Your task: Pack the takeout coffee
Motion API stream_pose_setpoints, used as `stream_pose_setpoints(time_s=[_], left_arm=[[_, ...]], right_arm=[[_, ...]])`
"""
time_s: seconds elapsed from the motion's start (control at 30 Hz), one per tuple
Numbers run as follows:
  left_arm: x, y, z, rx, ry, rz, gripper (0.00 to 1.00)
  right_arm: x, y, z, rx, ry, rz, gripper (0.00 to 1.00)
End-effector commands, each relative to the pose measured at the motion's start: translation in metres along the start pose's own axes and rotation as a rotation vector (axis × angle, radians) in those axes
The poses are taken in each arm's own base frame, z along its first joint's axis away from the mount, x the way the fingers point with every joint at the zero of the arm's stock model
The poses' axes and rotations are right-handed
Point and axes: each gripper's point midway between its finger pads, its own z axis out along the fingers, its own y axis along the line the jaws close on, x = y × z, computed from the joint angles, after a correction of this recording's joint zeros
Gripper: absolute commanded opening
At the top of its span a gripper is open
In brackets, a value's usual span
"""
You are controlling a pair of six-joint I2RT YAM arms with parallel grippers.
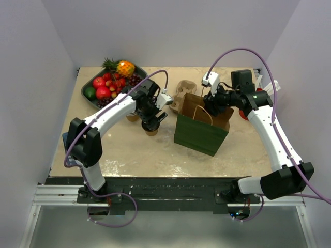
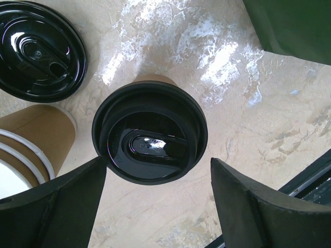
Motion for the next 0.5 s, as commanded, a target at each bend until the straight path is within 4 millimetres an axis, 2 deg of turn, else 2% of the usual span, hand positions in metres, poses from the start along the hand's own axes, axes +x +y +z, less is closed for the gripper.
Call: stream_pose_setpoints(time_s=[0.0,0.23,0.47], left_arm=[[-0.016,0.003,-0.004,-0.006,-0.039,0.014,0.85],[-0.012,0.001,0.001,0.007,-0.024,0.014,0.83],[-0.011,0.005,0.006,-0.014,-0.012,0.010,0.85]], right_arm=[[-0.016,-0.008,-0.009,0.037,-0.044,-0.030,0.53],[-0.014,-0.009,-0.009,0.038,-0.042,-0.026,0.53],[-0.015,-0.009,-0.009,0.042,-0.046,-0.027,0.53]])
